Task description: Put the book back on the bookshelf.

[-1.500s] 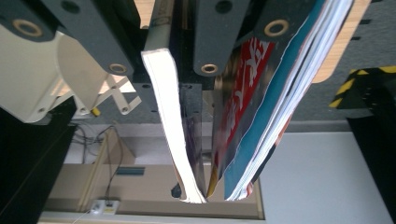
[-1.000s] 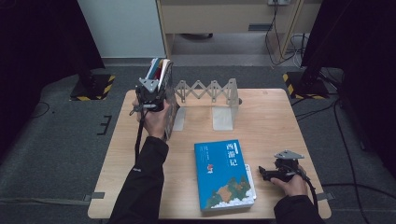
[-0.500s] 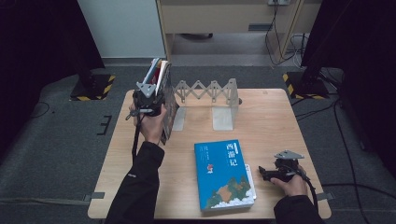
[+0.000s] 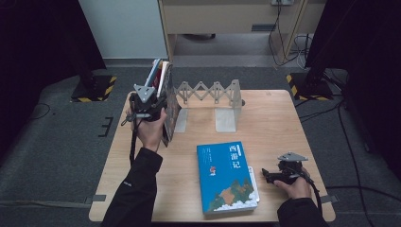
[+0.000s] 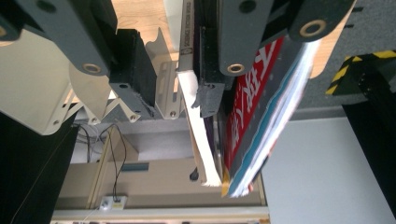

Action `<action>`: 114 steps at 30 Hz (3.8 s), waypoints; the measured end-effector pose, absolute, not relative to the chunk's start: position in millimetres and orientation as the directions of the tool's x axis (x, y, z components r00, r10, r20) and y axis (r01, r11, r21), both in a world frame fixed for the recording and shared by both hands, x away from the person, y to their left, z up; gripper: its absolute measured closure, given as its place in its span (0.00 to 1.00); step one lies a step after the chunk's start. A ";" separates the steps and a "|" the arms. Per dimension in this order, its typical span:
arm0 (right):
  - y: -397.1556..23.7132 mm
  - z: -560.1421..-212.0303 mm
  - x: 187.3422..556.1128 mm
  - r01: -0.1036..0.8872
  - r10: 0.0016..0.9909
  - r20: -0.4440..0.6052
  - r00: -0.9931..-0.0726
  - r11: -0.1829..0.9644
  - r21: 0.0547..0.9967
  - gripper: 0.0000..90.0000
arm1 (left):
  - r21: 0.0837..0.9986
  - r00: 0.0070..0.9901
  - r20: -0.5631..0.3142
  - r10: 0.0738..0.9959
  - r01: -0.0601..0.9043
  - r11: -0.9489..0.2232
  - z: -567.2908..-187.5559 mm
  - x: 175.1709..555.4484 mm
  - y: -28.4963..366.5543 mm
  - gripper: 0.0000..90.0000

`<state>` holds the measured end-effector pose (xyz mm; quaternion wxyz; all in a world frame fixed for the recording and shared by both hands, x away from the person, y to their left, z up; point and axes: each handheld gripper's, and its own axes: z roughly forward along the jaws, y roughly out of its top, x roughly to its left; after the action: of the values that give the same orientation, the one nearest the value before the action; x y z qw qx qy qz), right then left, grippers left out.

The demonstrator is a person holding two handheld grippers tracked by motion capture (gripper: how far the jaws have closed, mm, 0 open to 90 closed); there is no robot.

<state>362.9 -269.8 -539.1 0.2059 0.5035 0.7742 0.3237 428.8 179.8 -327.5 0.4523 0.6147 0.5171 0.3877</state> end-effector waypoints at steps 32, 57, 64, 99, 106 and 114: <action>-269.7 -538.9 362.8 0.649 0.913 0.011 -0.408 0.282 0.707 0.03 | 0.947 0.409 -0.118 0.905 0.321 -0.022 -366.8 373.7 213.7 0.58; -270.2 -538.9 363.7 0.652 0.914 0.010 -0.406 0.281 0.704 0.02 | 0.861 0.542 -0.139 0.829 0.480 -0.169 -453.1 357.3 202.6 0.42; -268.9 -535.8 364.0 0.656 0.916 0.008 -0.402 0.282 0.700 0.13 | 0.817 0.538 -0.220 0.814 0.558 -0.148 -470.9 359.5 200.0 0.41; -206.6 -504.9 357.3 0.640 0.808 0.254 -0.531 0.187 0.745 0.28 | 0.719 0.590 -0.368 0.718 0.670 -0.182 -513.1 370.7 128.8 0.34; -198.4 -509.4 360.6 0.671 0.789 0.307 -0.533 0.173 0.721 0.30 | 0.713 0.589 -0.402 0.701 0.682 -0.164 -517.4 373.6 125.3 0.31; -195.4 -513.6 363.4 0.698 0.773 0.362 -0.521 0.142 0.702 0.29 | 0.696 0.576 -0.451 0.682 0.705 -0.136 -523.8 377.3 122.1 0.26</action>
<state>363.4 -195.4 -513.6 0.0431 0.4876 0.7543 0.4375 377.3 122.1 -523.8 0.4693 0.7536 0.4601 -0.0127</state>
